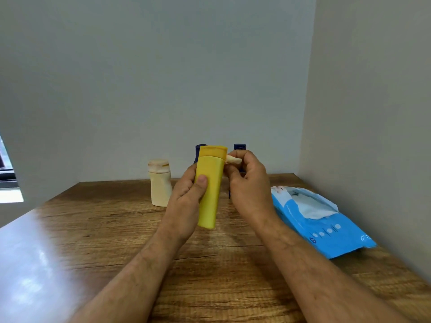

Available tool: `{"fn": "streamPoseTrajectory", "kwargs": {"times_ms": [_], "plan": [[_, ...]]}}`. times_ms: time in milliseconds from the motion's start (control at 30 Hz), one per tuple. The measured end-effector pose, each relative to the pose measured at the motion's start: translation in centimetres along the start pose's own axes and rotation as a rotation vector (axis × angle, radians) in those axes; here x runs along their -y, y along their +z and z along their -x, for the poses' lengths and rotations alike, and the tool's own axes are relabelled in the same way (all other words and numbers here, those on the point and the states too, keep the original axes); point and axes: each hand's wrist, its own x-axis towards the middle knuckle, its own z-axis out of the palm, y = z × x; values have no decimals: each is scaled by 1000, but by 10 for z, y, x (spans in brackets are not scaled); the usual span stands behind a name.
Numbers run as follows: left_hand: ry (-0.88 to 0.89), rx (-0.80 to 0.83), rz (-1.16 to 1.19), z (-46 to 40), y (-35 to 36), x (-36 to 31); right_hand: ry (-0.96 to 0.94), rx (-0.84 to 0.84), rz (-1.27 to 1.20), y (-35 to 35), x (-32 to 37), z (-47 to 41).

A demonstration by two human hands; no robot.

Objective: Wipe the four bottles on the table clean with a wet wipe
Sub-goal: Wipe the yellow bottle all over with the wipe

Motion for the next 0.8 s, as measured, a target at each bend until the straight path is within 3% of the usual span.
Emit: {"fn": "streamPoseTrajectory", "kwargs": {"times_ms": [167,300,467,633,733,800], "plan": [[-94,96,48,1,-2,2,76,121,-128,1,1,1],[-175,88,221,-1,-1,-4,98,102,-170,-1,1,0],[-214,70,275,-4,-1,-4,73,48,-119,-1,1,0],[-359,37,402,-4,2,-7,69,25,-74,-3,0,0],[-306,12,349,-4,2,-5,76,-17,66,-3,-3,-1],[-237,-37,184,-4,2,-4,75,-51,85,-5,-1,-2]]}}
